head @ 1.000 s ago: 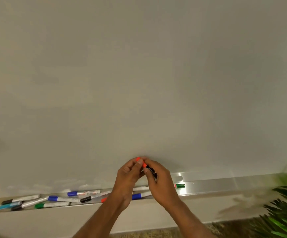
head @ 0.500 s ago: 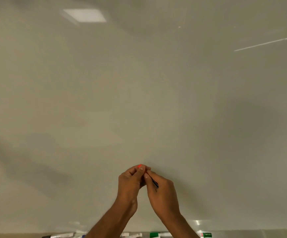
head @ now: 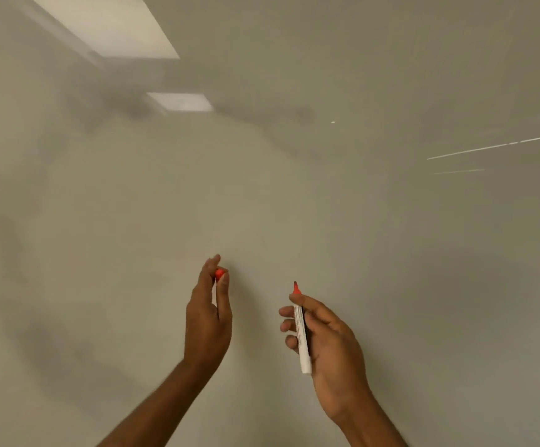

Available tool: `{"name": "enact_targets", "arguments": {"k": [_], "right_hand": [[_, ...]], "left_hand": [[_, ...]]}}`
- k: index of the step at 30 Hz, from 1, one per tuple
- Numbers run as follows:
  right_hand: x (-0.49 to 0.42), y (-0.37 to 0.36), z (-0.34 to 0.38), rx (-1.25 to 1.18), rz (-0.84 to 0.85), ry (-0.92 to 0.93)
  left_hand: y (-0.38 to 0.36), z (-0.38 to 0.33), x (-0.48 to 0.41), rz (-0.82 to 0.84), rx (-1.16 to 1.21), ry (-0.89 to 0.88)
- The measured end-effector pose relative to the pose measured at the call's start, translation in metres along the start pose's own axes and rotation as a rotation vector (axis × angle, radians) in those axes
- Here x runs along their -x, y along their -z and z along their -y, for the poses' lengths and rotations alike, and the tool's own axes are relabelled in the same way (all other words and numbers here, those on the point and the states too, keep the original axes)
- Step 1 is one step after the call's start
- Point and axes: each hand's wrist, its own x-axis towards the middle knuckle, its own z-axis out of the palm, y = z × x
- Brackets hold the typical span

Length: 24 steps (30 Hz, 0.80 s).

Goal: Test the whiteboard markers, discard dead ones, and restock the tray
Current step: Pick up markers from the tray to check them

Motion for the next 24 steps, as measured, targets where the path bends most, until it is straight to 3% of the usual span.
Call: {"name": "enact_targets", "arguments": {"k": [4,11,16,24], "right_hand": [[-0.016,-0.017,0.014,-0.150,0.076,-0.039],[-0.061,-0.057,0.023,0.318,-0.074,0.294],[-0.088,-0.080,0.026,0.395,-0.204,0.526],[-0.136,-0.090,0.018,0.640,-0.212,0.719]], "left_hand": [[0.009,0.005,-0.035,0.032,-0.147,-0.135],[0.014,0.030,-0.078,0.060,-0.340,-0.328],[0.014,0.041,-0.085,0.029,-0.395,-0.455],[0.009,0.047,-0.087,0.015,-0.405,-0.526]]}}
